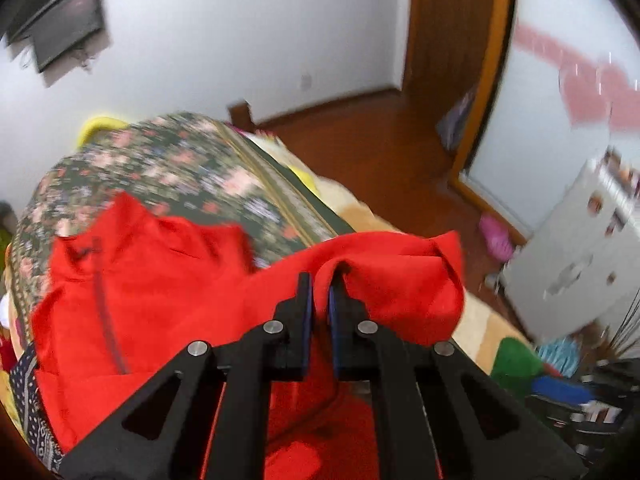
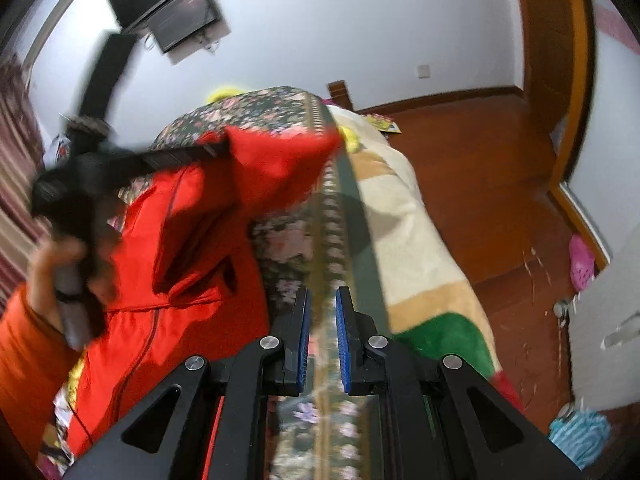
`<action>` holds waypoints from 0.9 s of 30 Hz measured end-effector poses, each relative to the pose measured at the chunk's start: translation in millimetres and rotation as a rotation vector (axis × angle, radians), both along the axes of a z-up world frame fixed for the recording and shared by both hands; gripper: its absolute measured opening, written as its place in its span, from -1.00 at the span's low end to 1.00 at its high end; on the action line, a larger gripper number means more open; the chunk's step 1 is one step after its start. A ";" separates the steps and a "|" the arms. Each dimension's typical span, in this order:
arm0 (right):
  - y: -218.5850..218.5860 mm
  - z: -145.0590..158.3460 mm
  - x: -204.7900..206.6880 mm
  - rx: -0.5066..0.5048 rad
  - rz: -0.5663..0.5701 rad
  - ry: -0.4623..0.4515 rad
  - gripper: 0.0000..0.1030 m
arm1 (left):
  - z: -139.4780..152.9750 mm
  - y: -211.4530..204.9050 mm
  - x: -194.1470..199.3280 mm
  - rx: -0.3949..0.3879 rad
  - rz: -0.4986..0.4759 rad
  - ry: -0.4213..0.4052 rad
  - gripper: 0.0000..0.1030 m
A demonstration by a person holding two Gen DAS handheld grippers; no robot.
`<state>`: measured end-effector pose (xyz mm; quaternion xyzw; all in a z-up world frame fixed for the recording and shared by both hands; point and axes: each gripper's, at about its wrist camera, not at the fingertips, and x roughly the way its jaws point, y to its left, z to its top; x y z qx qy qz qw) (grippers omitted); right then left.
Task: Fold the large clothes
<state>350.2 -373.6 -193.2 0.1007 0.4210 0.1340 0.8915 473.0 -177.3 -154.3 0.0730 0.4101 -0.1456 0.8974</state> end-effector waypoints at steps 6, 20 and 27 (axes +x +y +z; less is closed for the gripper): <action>58.8 12.7 17.1 -0.058 0.083 -0.052 -0.83 | 51.0 103.7 -30.7 -0.056 0.099 -0.127 -0.88; 177.8 -58.4 113.8 -0.350 0.128 0.098 -0.84 | -41.4 343.1 -112.2 -0.142 0.427 -0.028 -0.90; 166.1 -73.0 110.9 -0.395 0.103 0.100 -0.83 | -108.1 381.0 -142.8 -0.161 0.479 0.119 -0.90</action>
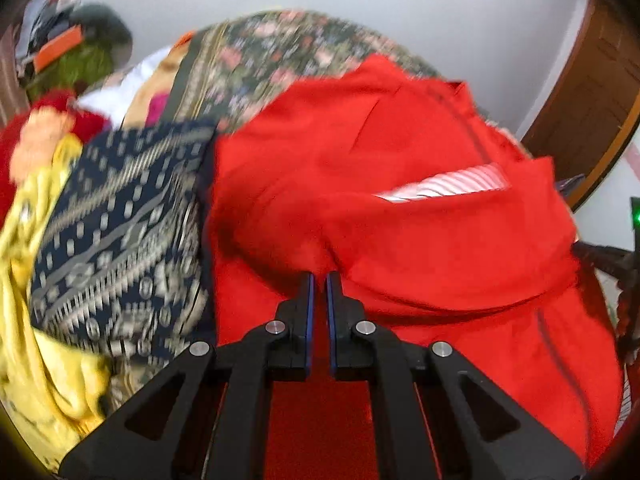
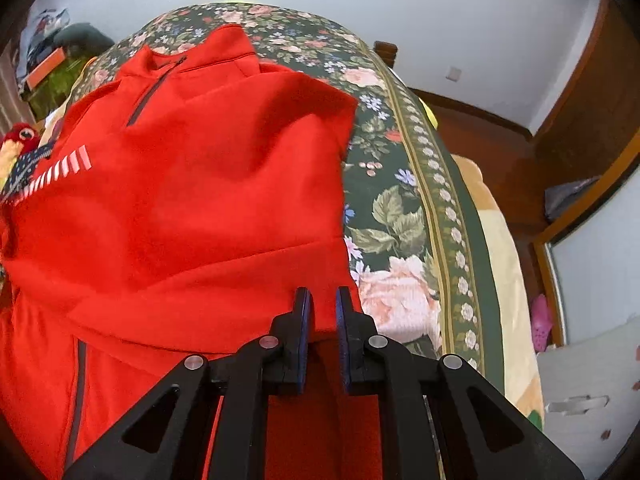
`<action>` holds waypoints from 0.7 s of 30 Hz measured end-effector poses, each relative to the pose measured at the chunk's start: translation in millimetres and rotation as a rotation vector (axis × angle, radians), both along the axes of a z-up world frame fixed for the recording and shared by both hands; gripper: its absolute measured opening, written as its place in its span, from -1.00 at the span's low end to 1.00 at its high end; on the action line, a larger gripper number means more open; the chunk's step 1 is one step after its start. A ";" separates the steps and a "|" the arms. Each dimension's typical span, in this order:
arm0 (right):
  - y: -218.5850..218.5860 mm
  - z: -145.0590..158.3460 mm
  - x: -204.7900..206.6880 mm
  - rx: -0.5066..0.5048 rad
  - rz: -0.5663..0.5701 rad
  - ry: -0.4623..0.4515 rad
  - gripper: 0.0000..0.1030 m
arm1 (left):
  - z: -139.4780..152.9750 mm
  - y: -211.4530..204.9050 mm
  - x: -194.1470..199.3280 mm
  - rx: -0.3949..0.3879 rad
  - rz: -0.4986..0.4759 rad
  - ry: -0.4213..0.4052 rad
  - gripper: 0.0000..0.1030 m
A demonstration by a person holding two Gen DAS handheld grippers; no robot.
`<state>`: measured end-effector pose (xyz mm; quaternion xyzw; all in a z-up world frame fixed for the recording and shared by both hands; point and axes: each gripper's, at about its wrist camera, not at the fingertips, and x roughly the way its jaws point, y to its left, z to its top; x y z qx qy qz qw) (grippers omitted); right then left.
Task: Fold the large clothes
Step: 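Fold the jacket side over toward the collar and release both tools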
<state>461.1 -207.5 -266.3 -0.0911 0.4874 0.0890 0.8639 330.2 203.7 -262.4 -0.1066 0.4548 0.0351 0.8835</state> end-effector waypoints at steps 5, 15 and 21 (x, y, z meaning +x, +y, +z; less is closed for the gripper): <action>2.4 -0.3 -0.2 -0.034 0.002 -0.004 -0.83 | -27.5 19.8 -21.5 -0.008 0.030 0.058 -0.90; -16.1 -2.3 -11.0 -0.176 -0.071 -0.078 0.23 | -10.3 37.9 -60.8 0.019 0.015 0.058 -0.80; -58.1 5.4 -10.7 -0.007 -0.136 -0.013 0.68 | 25.9 26.3 -51.6 0.116 -0.001 -0.011 -0.01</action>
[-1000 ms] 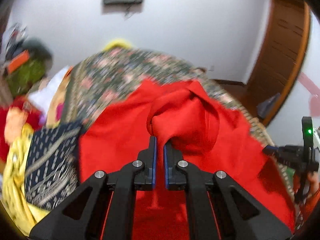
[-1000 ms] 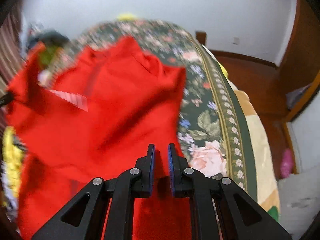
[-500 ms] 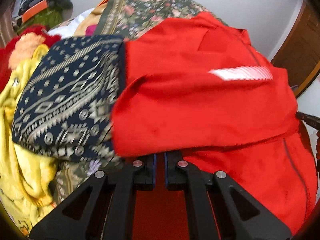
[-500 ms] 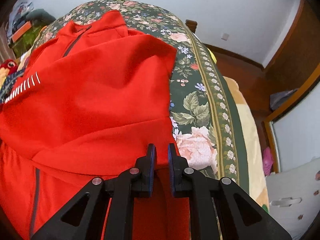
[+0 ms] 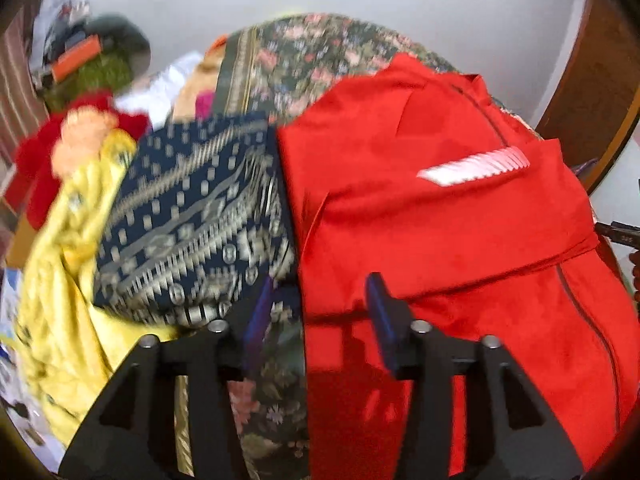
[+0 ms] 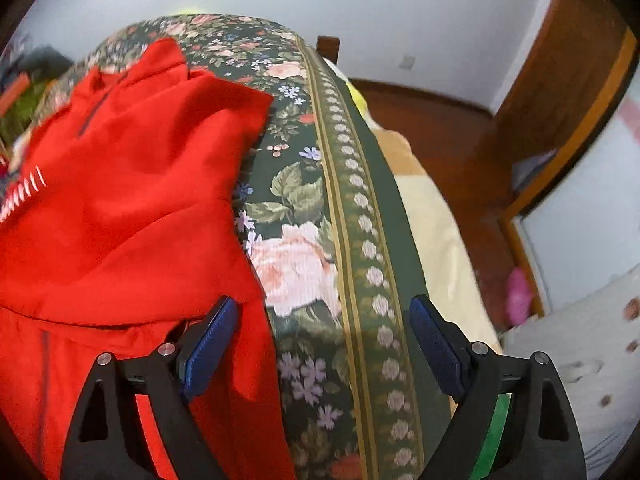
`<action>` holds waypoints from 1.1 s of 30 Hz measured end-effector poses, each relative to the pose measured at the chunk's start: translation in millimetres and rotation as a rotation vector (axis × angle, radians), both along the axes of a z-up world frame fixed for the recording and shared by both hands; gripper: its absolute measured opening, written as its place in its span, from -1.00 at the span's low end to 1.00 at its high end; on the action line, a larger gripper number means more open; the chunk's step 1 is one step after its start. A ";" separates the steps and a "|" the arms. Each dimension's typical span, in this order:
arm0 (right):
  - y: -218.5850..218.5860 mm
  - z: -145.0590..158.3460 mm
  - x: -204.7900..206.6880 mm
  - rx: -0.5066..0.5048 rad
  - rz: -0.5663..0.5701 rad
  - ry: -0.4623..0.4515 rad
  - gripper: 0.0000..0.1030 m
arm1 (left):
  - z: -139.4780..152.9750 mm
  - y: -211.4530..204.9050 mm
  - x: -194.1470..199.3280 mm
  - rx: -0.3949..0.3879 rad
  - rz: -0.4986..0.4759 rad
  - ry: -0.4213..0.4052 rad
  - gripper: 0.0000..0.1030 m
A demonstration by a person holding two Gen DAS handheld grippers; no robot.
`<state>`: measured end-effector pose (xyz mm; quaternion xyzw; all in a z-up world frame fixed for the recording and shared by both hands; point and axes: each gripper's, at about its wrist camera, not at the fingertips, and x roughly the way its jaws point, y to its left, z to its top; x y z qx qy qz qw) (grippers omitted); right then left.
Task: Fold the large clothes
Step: 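Fold the jacket side over toward the collar and release both tools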
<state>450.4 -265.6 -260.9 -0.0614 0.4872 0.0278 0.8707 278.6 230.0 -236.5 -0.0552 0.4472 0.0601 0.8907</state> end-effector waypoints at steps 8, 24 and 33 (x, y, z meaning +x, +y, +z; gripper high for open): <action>25.3 61.3 -1.5 0.094 0.149 -0.085 0.68 | 34.4 -25.6 51.2 0.057 -0.070 -0.057 0.51; 133.6 70.4 152.9 0.265 0.326 -0.097 0.68 | 28.7 -9.9 221.7 -0.009 -0.132 -0.053 0.80; 183.7 14.7 238.3 0.336 0.363 0.091 0.68 | -18.4 12.1 308.5 -0.203 -0.055 0.001 0.80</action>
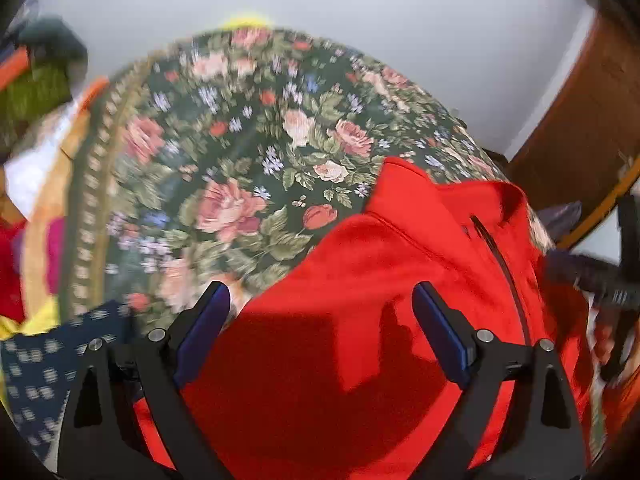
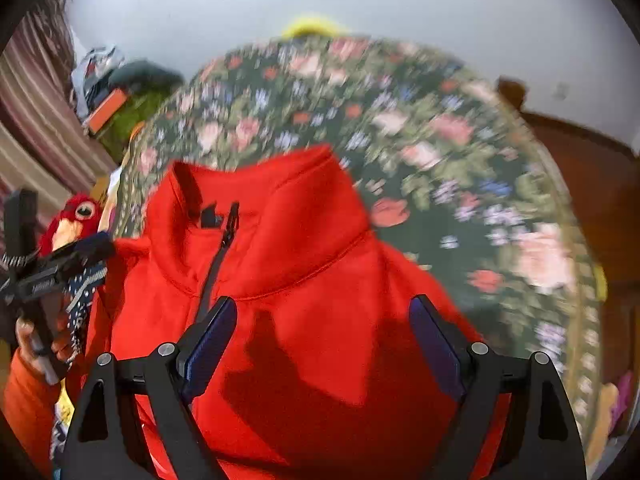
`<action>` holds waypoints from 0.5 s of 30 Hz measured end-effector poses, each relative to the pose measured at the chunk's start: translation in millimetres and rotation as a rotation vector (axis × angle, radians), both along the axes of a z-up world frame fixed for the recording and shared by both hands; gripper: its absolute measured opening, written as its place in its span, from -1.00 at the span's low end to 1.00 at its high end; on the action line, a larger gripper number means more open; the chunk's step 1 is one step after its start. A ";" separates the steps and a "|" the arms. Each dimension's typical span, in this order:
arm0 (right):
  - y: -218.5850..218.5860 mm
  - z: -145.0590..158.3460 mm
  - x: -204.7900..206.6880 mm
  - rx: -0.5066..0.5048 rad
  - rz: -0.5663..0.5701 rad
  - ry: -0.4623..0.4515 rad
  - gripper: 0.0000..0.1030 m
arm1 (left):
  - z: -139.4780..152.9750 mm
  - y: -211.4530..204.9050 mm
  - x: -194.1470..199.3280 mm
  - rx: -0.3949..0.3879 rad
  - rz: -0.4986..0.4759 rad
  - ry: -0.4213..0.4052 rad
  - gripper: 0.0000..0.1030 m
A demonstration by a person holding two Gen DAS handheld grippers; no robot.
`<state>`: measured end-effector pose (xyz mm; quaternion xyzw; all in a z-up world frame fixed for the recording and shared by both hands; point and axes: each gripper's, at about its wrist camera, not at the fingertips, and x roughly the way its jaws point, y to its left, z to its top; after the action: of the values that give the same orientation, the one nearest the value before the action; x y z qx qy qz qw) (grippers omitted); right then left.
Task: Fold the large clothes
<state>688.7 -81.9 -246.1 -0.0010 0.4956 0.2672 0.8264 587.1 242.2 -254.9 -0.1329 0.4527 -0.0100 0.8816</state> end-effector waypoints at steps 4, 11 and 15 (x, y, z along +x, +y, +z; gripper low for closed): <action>11.2 -18.2 17.1 -0.009 -0.021 0.011 0.68 | -27.7 -10.2 27.5 -0.049 -0.024 0.087 0.80; 14.2 -29.9 4.2 0.105 -0.058 -0.046 0.01 | -29.8 -42.5 24.5 0.030 -0.070 0.024 0.08; 17.0 -21.0 -4.9 0.098 -0.048 -0.070 -0.60 | -21.1 -63.4 17.5 0.171 -0.079 0.001 -0.71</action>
<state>683.8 -64.9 -267.1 0.0422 0.4527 0.2711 0.8484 604.6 178.7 -276.0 -0.0391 0.4572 -0.0059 0.8885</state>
